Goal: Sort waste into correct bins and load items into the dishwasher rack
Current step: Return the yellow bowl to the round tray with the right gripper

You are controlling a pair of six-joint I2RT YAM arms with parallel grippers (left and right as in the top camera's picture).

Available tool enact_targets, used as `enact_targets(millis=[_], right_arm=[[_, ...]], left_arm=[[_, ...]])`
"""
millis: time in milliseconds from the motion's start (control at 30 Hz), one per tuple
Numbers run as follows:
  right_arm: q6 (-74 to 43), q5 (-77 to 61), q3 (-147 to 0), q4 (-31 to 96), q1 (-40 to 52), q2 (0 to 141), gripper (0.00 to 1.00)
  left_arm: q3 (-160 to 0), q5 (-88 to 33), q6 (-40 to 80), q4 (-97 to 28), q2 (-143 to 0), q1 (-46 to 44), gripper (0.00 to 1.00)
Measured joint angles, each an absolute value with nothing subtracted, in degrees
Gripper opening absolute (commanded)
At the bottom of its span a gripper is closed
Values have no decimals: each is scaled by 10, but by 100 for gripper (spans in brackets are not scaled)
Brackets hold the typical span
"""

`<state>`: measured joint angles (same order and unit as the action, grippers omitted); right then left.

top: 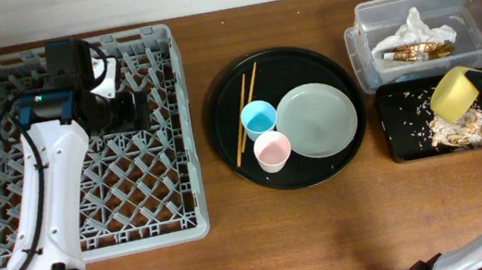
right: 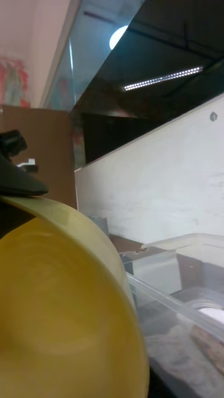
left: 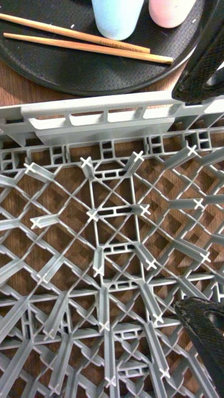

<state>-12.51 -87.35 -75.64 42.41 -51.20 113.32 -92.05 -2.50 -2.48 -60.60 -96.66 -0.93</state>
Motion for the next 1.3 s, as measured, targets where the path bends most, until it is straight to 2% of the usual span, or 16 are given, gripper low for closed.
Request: enact_targets(millis=[100, 167, 300, 367, 433, 500, 600, 767, 1100, 1133, 1167, 1200, 1267, 1300], right_arm=[[-64, -873, -759, 422, -490, 1127, 4], [-39, -871, -780, 423, -440, 1091, 4], [-58, -778, -869, 421, -319, 938, 4], [-75, -659, -909, 419, -209, 863, 4], [-86, -474, -926, 419, -65, 835, 4], [-90, -280, -926, 415, 66, 862, 4], [-86, -98, -926, 391, 189, 948, 4], [-86, 14, -926, 309, 227, 1104, 4], [-86, 37, -924, 197, 225, 1255, 5], [-86, 37, -924, 192, 225, 1258, 21], [-86, 38, -924, 190, 225, 1258, 45], [-86, 38, -924, 188, 225, 1258, 61], [-85, 39, -924, 188, 225, 1258, 68], [-83, 39, -924, 189, 225, 1258, 69]], left_arm=[[-921, -25, -25, -606, -967, -9, 99], [-921, -25, -25, -606, -967, -9, 99], [-921, -25, -25, -606, -967, -9, 99], [-921, -25, -25, -606, -967, -9, 99], [-921, -23, -25, -606, -967, -9, 99], [-921, -23, -25, -606, -967, -9, 99], [-921, -23, -25, -606, -967, -9, 99], [-921, -23, -25, -605, -967, -9, 99], [-921, -23, -25, -606, -967, -9, 99], [-921, -23, -25, -606, -967, -9, 99], [-921, -23, -25, -606, -967, -9, 99], [-921, -23, -25, -606, -967, -9, 99], [-921, -23, -25, -606, -967, -9, 99], [-921, -23, -25, -606, -967, -9, 99]])
